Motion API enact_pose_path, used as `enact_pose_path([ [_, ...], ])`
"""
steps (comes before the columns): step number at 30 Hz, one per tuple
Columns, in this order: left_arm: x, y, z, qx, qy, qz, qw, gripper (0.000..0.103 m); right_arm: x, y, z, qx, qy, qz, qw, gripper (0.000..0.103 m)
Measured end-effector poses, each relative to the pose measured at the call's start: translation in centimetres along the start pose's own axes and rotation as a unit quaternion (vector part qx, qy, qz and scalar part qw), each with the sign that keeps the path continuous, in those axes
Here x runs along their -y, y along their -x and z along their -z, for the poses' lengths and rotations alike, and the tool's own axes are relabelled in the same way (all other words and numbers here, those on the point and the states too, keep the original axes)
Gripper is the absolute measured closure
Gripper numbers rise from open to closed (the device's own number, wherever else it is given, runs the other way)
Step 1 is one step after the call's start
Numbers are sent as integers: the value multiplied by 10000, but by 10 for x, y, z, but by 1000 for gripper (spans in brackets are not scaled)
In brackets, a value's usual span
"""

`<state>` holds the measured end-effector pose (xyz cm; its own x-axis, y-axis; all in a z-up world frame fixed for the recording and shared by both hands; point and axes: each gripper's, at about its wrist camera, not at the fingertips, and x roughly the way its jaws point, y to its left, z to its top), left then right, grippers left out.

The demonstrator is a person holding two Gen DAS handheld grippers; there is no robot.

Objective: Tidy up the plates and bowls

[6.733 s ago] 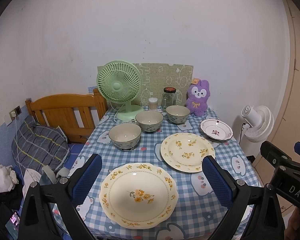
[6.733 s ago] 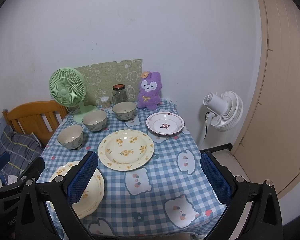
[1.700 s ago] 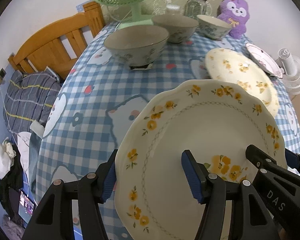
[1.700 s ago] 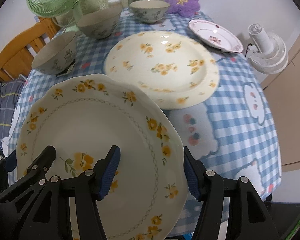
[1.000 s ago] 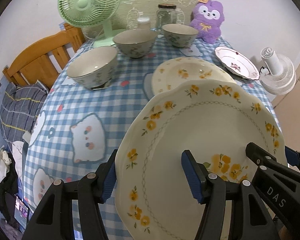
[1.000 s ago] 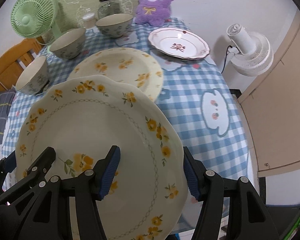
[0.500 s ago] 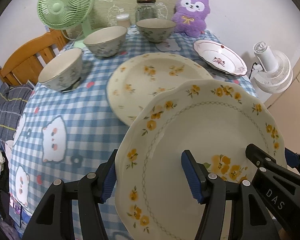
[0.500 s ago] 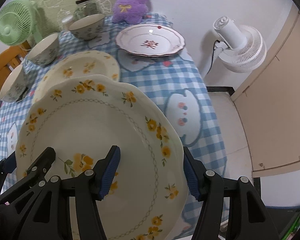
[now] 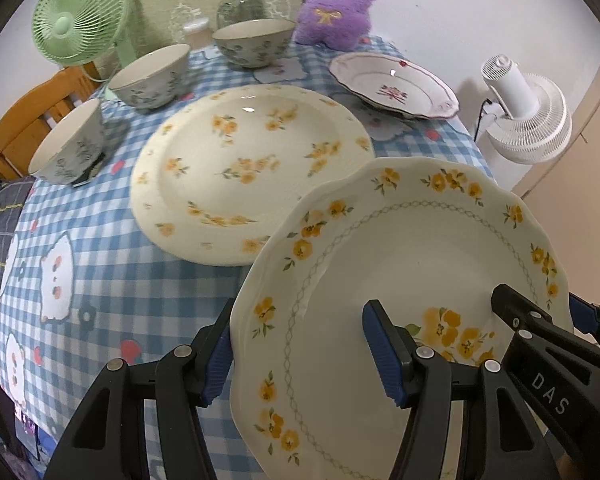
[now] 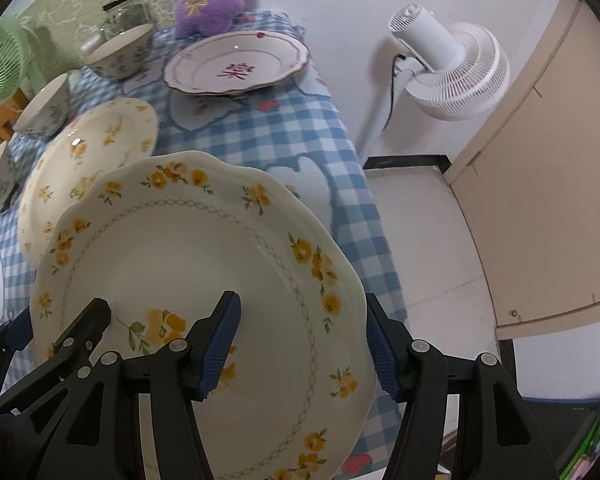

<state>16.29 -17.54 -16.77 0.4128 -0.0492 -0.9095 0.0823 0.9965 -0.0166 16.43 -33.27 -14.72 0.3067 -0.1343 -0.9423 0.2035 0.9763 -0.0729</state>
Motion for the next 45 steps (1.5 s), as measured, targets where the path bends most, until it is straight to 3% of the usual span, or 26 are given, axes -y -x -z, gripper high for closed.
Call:
enact_pose_path([
  [15, 18, -23, 6, -283, -62, -14, 9996, 41, 12, -27, 6, -242, -42, 3, 9997, 38],
  [27, 21, -27, 5, -201, -70, -122, 9997, 41, 15, -36, 4, -288, -134, -133, 9994, 37],
  [32, 21, -28, 4, -257, -157, 47, 9995, 31, 16, -37, 2, -363, -135, -181, 9991, 36],
  [45, 13, -8, 0, -64, -215, -11, 9997, 23, 12, -10, -3, -42, -66, -138, 9999, 32],
])
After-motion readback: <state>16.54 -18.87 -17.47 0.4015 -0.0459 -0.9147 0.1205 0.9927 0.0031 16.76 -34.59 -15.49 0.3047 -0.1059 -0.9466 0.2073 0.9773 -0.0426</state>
